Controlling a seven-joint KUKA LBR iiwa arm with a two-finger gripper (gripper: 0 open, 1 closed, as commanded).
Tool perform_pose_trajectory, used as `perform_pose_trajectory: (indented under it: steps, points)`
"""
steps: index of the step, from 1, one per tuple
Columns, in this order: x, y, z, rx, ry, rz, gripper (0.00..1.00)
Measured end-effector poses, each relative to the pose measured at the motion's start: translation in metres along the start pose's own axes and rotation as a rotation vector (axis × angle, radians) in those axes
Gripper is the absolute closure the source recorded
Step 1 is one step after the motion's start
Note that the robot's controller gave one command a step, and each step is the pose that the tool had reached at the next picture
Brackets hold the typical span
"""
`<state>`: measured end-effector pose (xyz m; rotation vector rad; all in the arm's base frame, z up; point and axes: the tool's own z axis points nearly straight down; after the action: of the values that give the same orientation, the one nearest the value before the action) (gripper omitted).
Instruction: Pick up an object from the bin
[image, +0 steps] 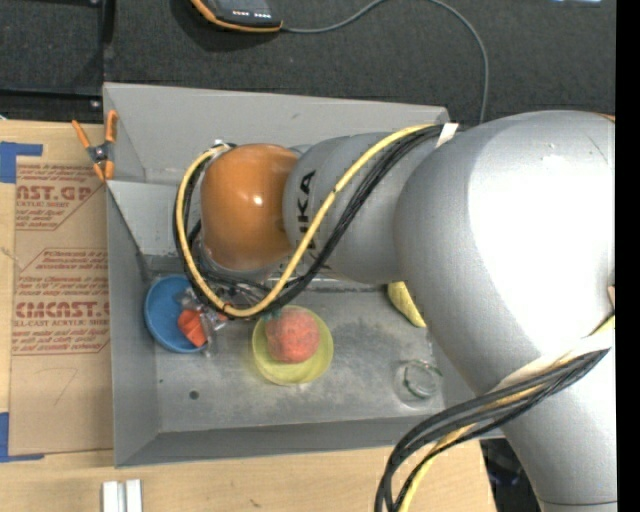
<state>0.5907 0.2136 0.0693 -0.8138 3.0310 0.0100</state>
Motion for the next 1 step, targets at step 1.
perform_pose_trajectory:
  steps: [1]
  points:
    - [0.0003,0.0002,-0.0018,-0.001,0.0,0.001,1.0]
